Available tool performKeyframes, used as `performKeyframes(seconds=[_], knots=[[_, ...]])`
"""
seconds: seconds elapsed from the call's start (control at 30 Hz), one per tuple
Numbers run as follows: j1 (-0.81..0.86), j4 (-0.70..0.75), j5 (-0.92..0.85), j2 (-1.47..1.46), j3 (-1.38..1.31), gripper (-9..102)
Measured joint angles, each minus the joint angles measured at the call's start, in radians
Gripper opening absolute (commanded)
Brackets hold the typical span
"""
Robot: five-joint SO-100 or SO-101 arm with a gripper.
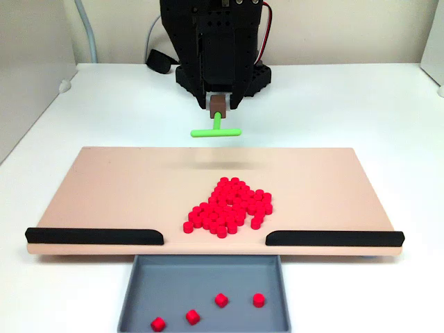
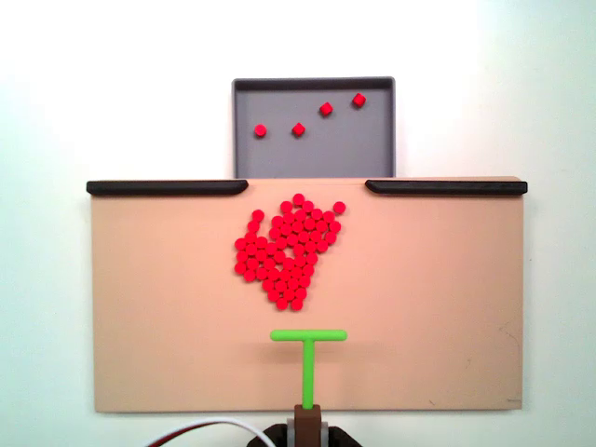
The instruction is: Gather the right side granules
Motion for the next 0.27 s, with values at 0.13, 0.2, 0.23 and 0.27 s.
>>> performKeyframes(seconds=[0.13, 0.2, 0.23, 0.27], knots=[[-0.002, 0.0, -0.011, 0.014, 0.0, 0], [-0.002, 0.0, -0.014, 0.02, 0.0, 0], [-0.002, 0.0, -0.014, 0.021, 0.0, 0], [-0.002, 0.0, -0.014, 0.021, 0.0, 0]])
